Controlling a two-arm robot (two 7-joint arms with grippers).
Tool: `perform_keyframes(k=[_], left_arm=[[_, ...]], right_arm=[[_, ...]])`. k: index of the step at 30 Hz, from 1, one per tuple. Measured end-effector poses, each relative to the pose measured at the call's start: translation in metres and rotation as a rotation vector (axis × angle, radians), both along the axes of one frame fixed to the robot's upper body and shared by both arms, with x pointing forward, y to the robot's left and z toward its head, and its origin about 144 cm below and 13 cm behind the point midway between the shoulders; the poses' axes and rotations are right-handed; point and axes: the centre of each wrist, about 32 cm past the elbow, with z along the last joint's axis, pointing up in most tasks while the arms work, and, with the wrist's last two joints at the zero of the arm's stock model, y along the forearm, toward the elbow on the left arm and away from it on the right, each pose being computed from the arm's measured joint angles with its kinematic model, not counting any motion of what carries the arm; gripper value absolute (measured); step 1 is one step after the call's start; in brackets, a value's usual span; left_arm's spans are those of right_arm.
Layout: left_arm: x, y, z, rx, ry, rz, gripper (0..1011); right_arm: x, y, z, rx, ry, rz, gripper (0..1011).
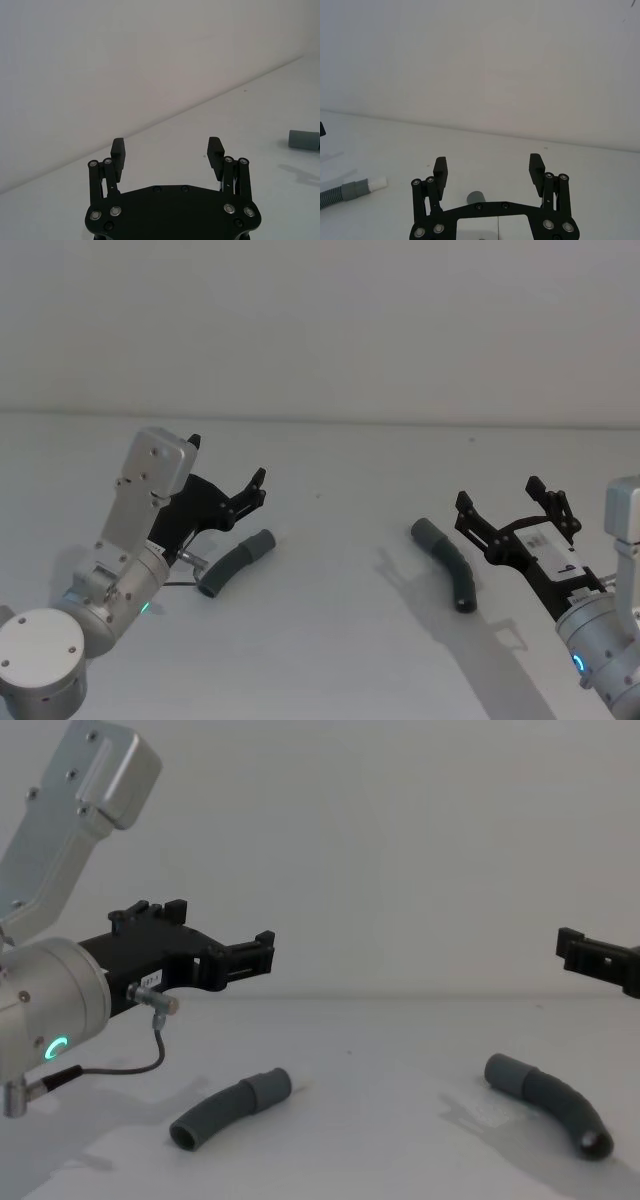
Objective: Use both hands to pick up one end of the pipe from the table, align the ends, and insert them.
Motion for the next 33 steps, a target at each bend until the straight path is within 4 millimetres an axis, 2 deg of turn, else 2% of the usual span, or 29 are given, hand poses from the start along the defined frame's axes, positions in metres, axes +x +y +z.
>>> perform_keyframes(k=[33], left_arm=[[0.0002, 0.0, -0.0004, 0.001, 0.002, -0.001, 1002]], right_arm=[[-0.0001, 0.0001, -0.0001, -0.001, 0.0, 0.001, 1001]])
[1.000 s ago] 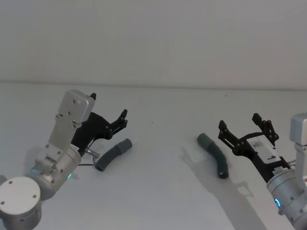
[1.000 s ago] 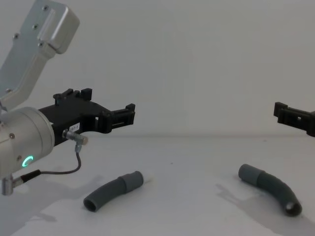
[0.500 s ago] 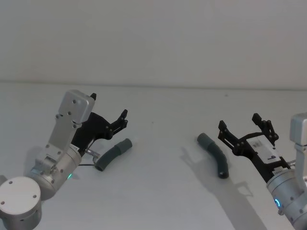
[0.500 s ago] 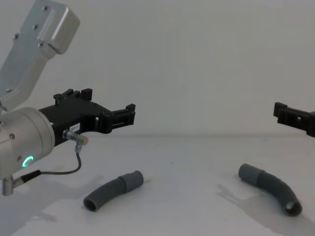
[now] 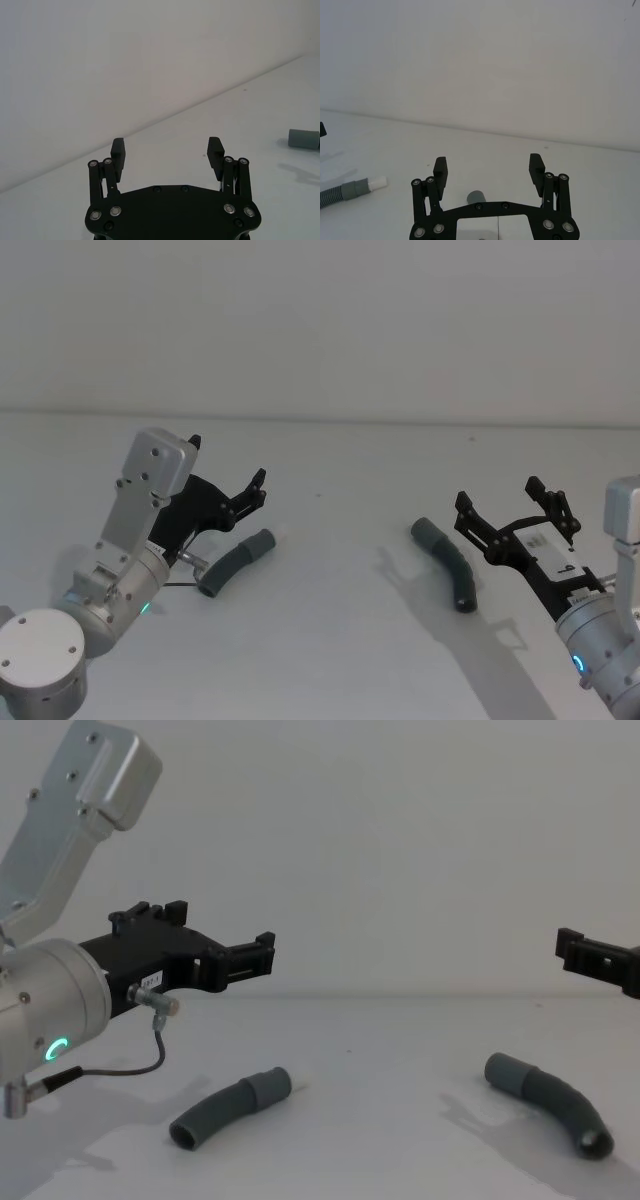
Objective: Use both hands to pick up one end of the pipe from the table, align the ends, and insert them.
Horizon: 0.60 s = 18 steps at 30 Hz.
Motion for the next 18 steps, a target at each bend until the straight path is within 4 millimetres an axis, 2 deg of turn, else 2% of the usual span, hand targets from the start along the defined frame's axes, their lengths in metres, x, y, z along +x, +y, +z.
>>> perform_keyframes(k=[18], left_arm=[[0.019, 0.015, 0.015, 0.056, 0.135, -0.14, 1001]], right_arm=[[0.0, 0.0, 0.0, 0.0, 0.0, 0.0, 1001]])
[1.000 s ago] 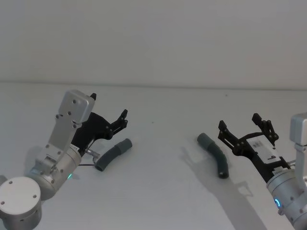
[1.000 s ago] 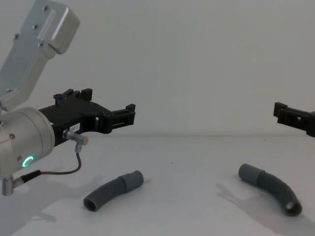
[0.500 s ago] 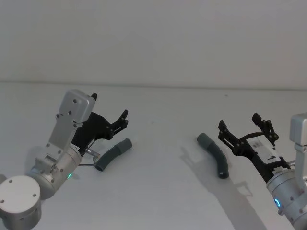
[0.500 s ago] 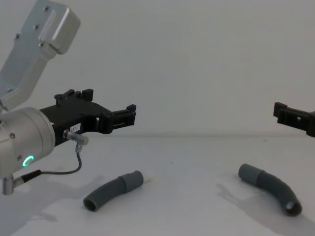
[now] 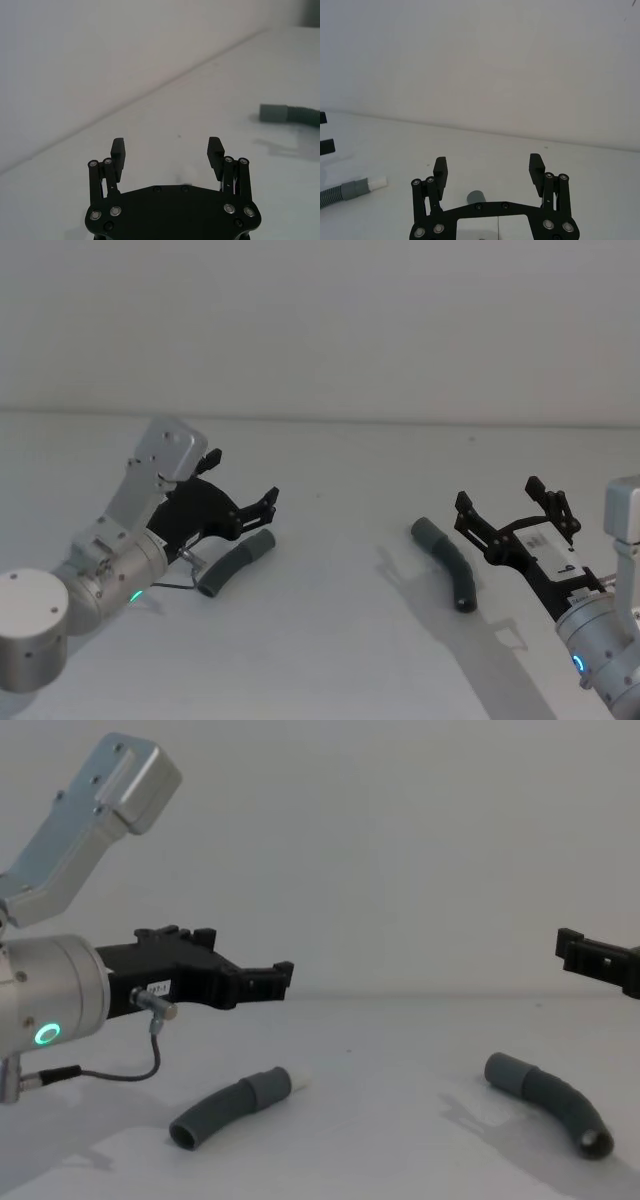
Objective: Use both hands to pick up one end of the pipe from the table, align the ends, and insert them.
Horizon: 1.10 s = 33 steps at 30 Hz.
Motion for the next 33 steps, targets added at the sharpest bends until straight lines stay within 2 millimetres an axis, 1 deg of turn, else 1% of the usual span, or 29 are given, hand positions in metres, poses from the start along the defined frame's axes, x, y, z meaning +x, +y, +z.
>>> perform_keyframes(k=[9, 17, 23, 33], left_arm=[[0.016, 0.017, 0.016, 0.065, 0.13, -0.101, 1002], [0.022, 0.027, 0.025, 0.111, 0.208, -0.136, 1002], [0.024, 0.03, 0.03, 0.137, 0.247, -0.142, 1002], [0.026, 0.028, 0.036, 0.156, 0.288, -0.15, 1002]], right_arm=[[0.0, 0.0, 0.0, 0.0, 0.0, 0.0, 1001], [0.0, 0.0, 0.0, 0.0, 0.0, 0.0, 1001], [0.0, 0.0, 0.0, 0.0, 0.0, 0.0, 1001], [0.0, 0.0, 0.0, 0.0, 0.0, 0.0, 1001]])
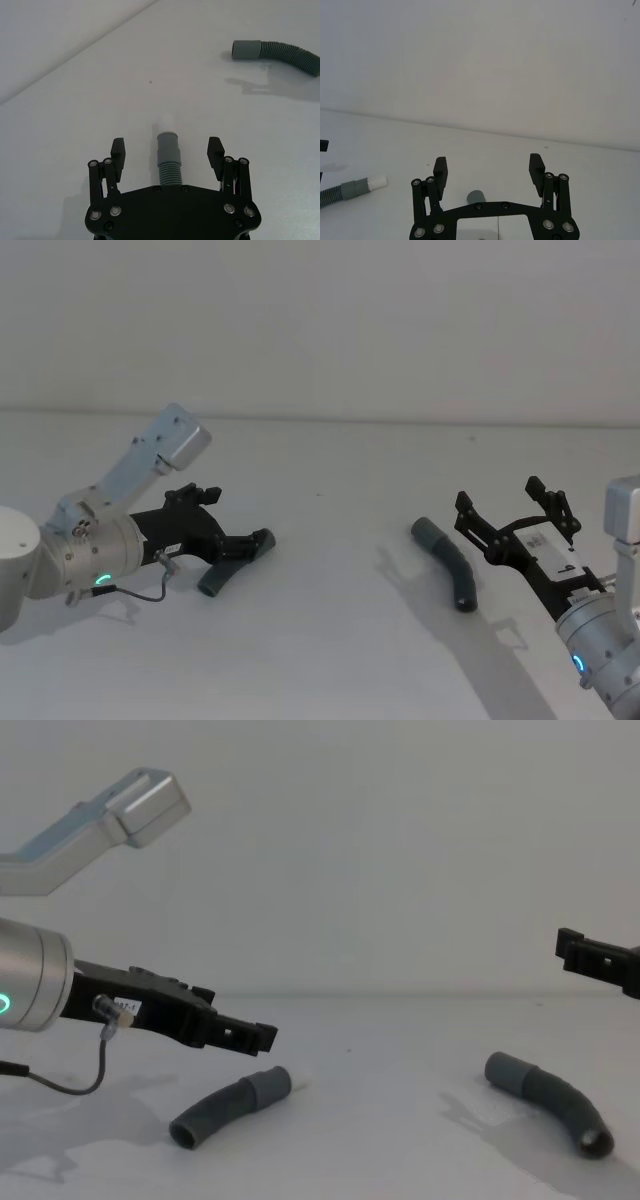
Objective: Use both hands to pick up one end of the pipe from the table, align the ends, and insert them.
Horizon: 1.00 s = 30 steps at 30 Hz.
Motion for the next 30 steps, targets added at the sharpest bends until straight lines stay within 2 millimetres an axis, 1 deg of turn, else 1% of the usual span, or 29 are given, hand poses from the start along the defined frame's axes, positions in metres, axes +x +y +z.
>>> perform_keyframes(k=[8, 30], left_arm=[[0.002, -0.003, 0.001, 0.01, 0.029, -0.002, 1002], [0.016, -0.008, -0.009, 0.046, 0.094, 0.012, 1002]], right_arm=[[0.0, 0.0, 0.0, 0.0, 0.0, 0.0, 1001], [0.0, 0.0, 0.0, 0.0, 0.0, 0.0, 1001]])
